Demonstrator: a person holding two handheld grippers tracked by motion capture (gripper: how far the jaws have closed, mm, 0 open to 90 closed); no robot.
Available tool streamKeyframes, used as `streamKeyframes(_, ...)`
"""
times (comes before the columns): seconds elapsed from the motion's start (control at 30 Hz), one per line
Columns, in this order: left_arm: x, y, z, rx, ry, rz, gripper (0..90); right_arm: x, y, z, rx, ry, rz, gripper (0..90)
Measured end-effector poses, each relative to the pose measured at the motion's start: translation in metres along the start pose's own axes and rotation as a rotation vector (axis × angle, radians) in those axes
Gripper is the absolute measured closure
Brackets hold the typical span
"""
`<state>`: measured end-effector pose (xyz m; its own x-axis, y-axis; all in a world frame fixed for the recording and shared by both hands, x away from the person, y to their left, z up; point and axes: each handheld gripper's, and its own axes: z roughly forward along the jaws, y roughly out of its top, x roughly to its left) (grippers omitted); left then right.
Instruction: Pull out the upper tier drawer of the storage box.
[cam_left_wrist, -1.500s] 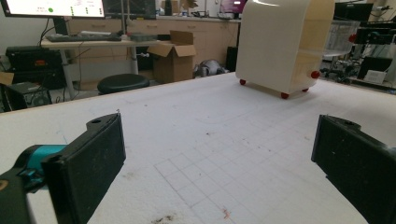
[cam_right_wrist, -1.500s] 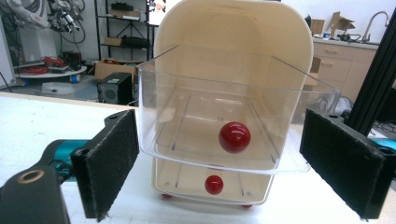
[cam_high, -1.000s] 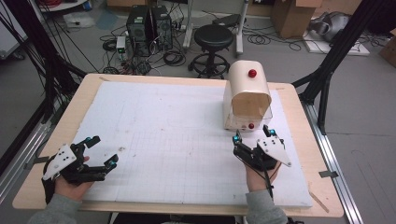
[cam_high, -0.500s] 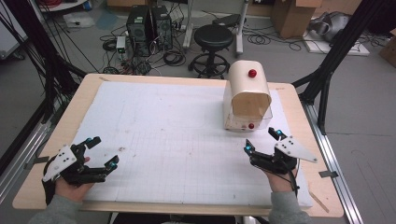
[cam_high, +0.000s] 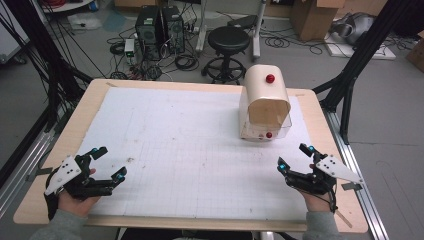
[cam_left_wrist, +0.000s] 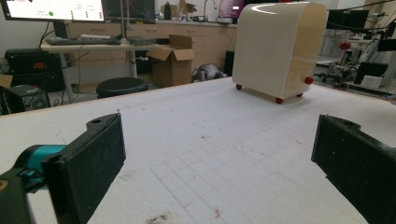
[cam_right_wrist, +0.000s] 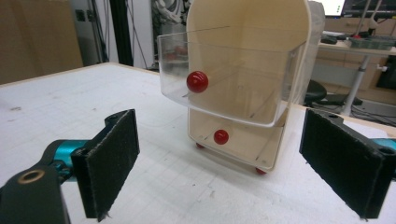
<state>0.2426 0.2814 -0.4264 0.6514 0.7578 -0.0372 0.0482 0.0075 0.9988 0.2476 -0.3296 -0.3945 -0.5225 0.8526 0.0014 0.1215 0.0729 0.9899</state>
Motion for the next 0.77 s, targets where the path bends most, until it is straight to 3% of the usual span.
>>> streamKeyframes(0.33, -0.002, 0.000, 0.000, -0.002, -0.026, 0.000, 3.3, -0.022, -0.012, -0.015, -0.003, 0.028, 0.032, 11.1)
streamKeyframes(0.77, -0.001, -0.001, 0.002, 0.014, -0.020, -0.011, 3.3, -0.024, -0.014, -0.016, 0.006, 0.038, 0.031, 11.1)
